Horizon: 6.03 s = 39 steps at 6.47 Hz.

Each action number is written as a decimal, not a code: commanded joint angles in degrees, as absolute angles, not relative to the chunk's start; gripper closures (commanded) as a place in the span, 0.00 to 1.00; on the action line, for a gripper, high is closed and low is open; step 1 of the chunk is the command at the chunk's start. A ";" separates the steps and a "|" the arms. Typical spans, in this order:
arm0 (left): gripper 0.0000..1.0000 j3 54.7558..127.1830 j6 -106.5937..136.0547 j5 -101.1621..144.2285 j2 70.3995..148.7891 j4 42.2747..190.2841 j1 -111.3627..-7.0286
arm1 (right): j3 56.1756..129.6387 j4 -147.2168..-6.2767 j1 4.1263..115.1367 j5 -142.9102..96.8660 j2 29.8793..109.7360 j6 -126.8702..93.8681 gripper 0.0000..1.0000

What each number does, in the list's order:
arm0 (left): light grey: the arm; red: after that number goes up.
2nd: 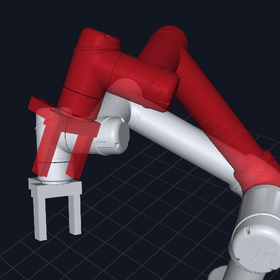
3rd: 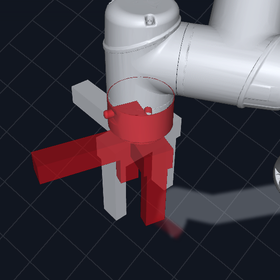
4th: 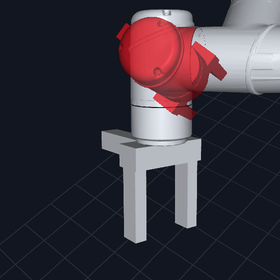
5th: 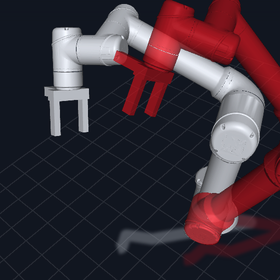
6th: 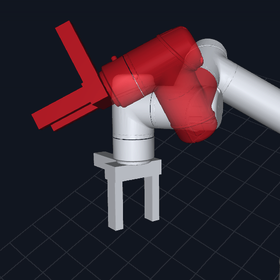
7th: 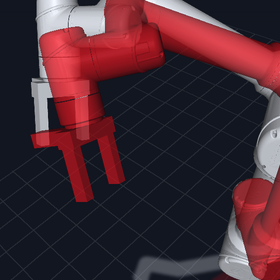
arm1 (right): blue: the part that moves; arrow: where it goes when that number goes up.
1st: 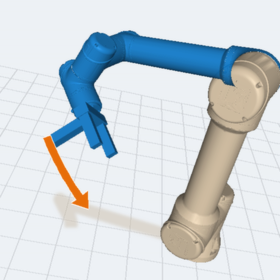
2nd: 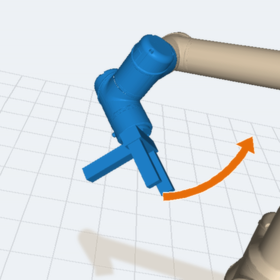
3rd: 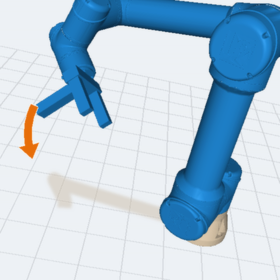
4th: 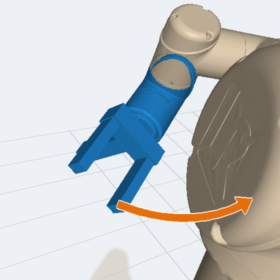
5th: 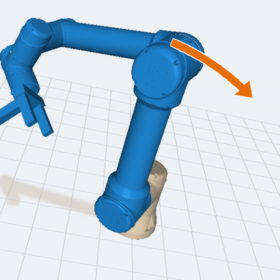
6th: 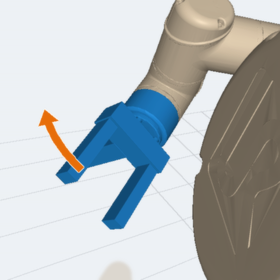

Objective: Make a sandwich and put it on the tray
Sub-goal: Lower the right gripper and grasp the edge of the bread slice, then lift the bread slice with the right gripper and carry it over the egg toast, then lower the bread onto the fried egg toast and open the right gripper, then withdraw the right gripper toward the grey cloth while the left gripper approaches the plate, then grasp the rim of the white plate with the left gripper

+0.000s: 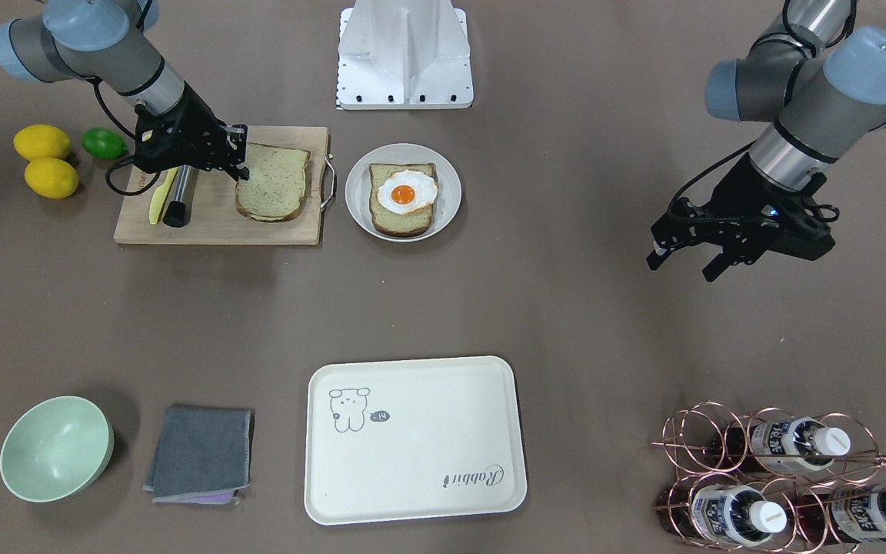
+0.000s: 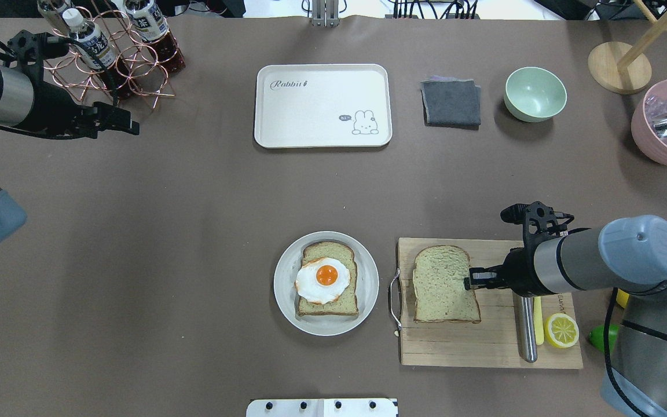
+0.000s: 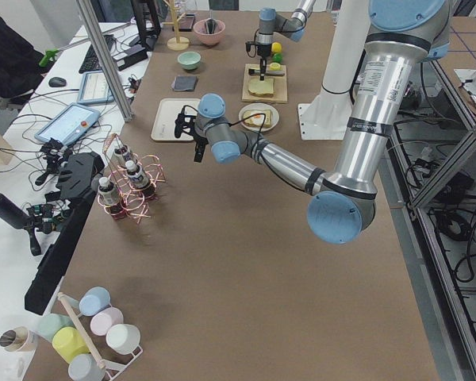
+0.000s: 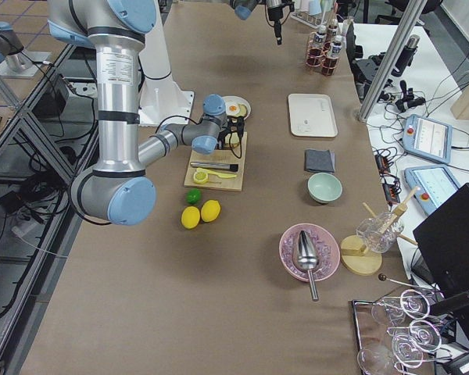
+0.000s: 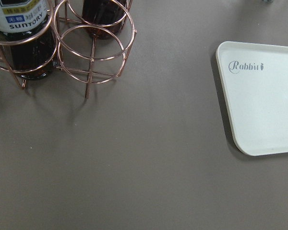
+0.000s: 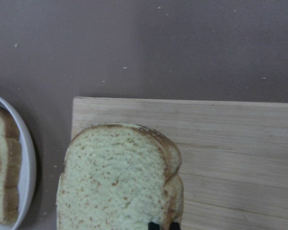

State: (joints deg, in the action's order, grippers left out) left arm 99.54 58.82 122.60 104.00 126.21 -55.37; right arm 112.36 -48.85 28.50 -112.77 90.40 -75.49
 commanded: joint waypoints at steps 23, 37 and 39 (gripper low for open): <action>0.02 100.11 75.91 112.36 110.64 126.65 -42.85 | 105.65 -63.53 46.35 -129.75 66.44 -79.74 0.01; 0.53 100.02 86.31 87.10 111.45 127.09 -16.52 | 101.78 -67.15 59.59 -138.52 70.05 -64.51 0.01; 0.53 100.11 86.40 85.53 111.09 127.26 -14.42 | 101.87 -67.06 59.94 -138.52 70.40 -64.51 0.01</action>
